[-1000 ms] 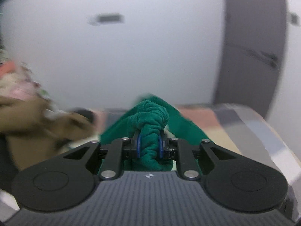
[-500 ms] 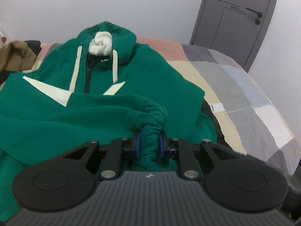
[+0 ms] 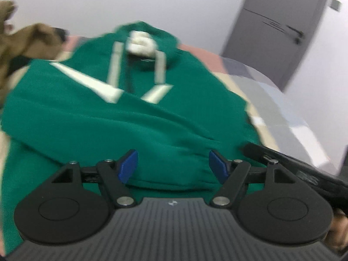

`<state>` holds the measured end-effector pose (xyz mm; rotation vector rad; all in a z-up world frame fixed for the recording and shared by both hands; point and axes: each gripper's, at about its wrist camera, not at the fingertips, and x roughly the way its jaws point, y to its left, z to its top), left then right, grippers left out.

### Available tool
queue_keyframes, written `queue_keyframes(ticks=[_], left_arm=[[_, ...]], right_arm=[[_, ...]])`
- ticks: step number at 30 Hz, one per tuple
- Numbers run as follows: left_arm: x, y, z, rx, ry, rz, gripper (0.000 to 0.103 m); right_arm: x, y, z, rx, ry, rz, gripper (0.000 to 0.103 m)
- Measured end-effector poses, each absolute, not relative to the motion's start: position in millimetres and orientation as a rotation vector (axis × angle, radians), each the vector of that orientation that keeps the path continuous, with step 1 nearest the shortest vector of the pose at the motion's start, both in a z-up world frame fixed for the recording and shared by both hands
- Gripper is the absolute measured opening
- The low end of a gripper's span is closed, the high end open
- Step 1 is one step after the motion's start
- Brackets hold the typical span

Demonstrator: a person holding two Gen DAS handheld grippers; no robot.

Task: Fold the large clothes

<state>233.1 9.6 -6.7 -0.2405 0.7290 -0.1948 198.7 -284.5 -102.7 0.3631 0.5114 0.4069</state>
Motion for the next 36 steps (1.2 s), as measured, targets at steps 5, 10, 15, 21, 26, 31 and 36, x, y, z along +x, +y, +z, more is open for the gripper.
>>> queue_keyframes(ticks=[5, 10, 15, 21, 26, 31, 36], left_arm=[[241.2, 52.5, -20.6, -0.251, 0.679, -0.062, 0.076], [253.1, 74.4, -39.6, -0.287, 0.657, -0.018, 0.076], [259.8, 79.4, -65.1, -0.299, 0.693, -0.006, 0.076], [260.6, 77.6, -71.1, -0.291, 0.717, -0.004, 0.075], [248.8, 78.2, -61.9, -0.305, 0.708, -0.012, 0.075], [222.0, 76.0, -38.5, -0.307, 0.662, -0.008, 0.076], [209.2, 71.6, -12.9, -0.297, 0.62, -0.011, 0.076]], right_arm=[[195.6, -255.2, -100.9, 0.255, 0.488, 0.492, 0.062], [194.9, -235.4, -99.5, 0.16, 0.442, 0.511, 0.046], [209.9, -221.1, -115.2, 0.106, 0.506, 0.494, 0.041], [215.5, -212.4, -131.2, 0.067, 0.554, 0.483, 0.041], [213.8, -214.6, -132.5, 0.085, 0.566, 0.473, 0.04], [204.8, -213.7, -122.4, 0.11, 0.567, 0.448, 0.043], [193.1, -222.5, -96.5, 0.171, 0.536, 0.448, 0.043]])
